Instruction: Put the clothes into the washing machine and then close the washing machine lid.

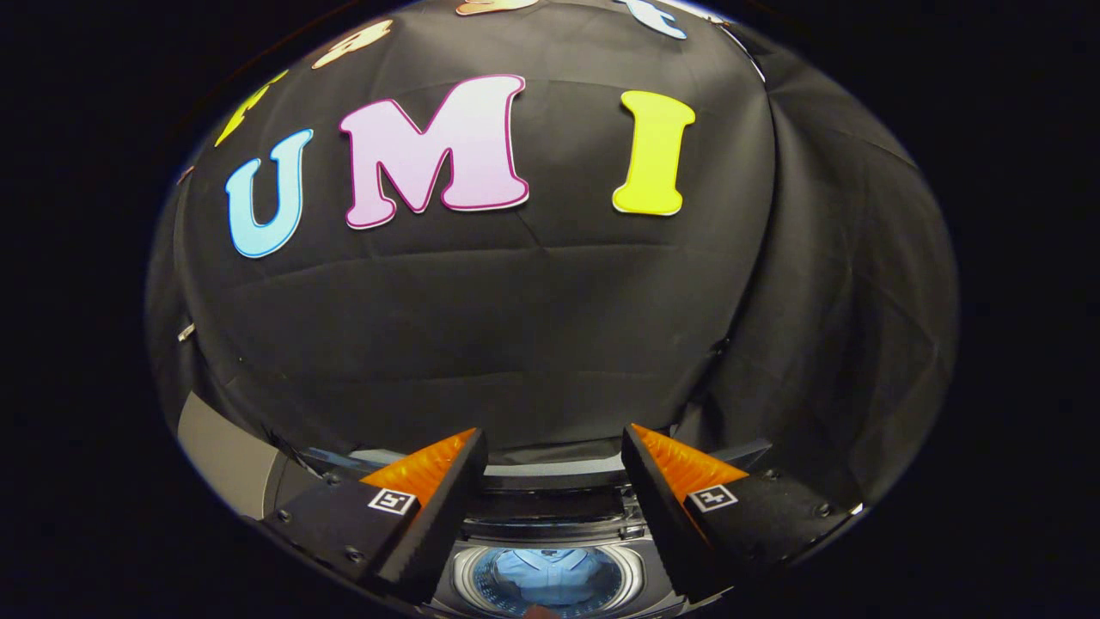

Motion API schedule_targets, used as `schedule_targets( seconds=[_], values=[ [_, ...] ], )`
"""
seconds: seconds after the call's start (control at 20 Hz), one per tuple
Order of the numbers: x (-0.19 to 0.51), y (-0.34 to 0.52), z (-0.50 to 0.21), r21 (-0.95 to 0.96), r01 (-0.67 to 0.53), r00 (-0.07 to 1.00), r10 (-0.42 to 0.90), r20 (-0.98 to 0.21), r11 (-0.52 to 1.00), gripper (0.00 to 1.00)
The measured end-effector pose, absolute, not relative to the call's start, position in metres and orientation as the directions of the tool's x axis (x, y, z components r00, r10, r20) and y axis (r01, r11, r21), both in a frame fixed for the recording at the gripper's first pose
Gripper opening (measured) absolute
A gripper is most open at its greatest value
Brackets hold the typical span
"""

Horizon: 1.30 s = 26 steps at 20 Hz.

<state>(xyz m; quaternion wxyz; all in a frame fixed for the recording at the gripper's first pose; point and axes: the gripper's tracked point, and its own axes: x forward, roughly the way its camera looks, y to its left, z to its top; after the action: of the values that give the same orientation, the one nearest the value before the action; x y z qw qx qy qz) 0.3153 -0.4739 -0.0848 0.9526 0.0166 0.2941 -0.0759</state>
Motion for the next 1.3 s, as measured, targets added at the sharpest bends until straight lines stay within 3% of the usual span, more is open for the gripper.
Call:
schedule_targets(
  seconds=[1.3],
  values=[
    [0.316,-0.4743,-0.0917,-0.003,0.124,0.857,-0.108,-0.505,0.992,1.0]
  ],
)
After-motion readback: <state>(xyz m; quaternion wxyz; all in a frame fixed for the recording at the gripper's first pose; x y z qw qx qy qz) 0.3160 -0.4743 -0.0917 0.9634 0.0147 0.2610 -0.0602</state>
